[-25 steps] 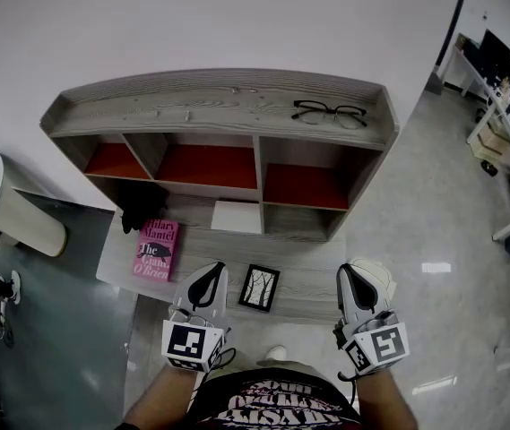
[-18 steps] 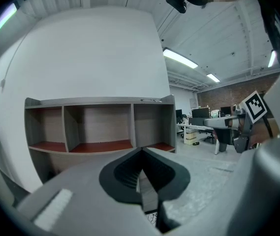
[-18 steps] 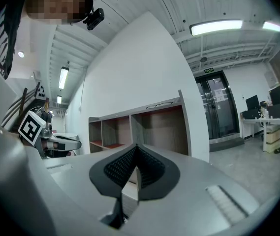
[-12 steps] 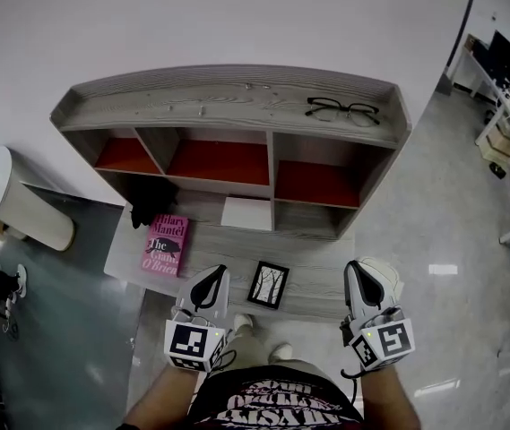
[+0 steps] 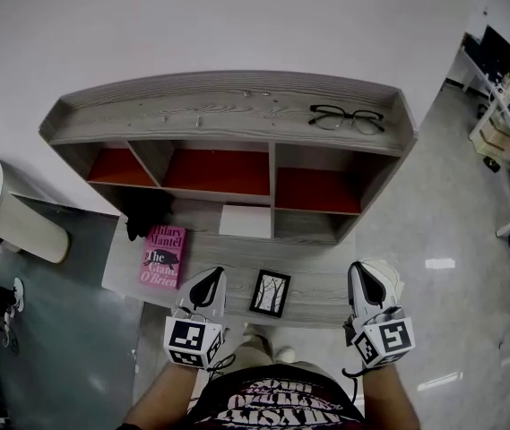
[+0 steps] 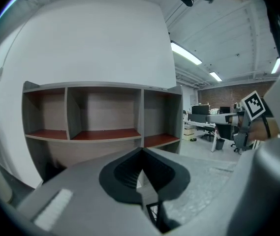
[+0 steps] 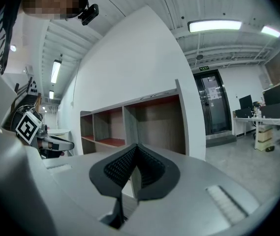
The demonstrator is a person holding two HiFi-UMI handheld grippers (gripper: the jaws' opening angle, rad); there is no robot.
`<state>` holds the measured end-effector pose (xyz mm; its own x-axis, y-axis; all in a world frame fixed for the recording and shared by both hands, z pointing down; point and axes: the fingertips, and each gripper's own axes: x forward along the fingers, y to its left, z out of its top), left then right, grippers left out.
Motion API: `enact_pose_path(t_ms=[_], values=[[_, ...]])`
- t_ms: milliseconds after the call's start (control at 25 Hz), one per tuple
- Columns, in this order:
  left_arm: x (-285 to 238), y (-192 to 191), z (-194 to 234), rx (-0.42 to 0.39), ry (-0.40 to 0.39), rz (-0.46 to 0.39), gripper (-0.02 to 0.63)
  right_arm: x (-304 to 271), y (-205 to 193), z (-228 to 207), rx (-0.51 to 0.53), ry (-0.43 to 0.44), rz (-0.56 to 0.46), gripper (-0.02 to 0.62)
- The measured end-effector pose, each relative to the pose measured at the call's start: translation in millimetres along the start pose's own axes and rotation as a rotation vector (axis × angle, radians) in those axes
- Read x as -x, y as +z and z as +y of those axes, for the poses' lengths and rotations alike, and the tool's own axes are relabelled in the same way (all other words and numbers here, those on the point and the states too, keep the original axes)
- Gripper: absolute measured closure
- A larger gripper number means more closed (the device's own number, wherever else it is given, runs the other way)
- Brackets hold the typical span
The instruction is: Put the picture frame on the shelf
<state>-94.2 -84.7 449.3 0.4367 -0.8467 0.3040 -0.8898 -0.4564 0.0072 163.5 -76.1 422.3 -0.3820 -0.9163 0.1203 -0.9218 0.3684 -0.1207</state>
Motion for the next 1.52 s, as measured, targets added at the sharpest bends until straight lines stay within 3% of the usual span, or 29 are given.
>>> enact_pose_path(t_ms=[360,960,1360,1520], values=[[-31,-19,15,0.032,-0.036,0.050,0.604,-23,-26,-4,-0.016,-0.019,0.074,0.568],[-66,-97,29,0.071,-0.095,0.208,0.604,-46,-107,0,-0.084,-0.044,0.230,0.566],[-86,-148,16,0.022,-0.171,0.322,0.604,-54,-144,0,-0.104,-0.066,0.308,0.566],[-93,-166,10,0.037,-0.200,0.370,0.605,-56,-160,-1,-0.101,-0.067,0.346,0.566]])
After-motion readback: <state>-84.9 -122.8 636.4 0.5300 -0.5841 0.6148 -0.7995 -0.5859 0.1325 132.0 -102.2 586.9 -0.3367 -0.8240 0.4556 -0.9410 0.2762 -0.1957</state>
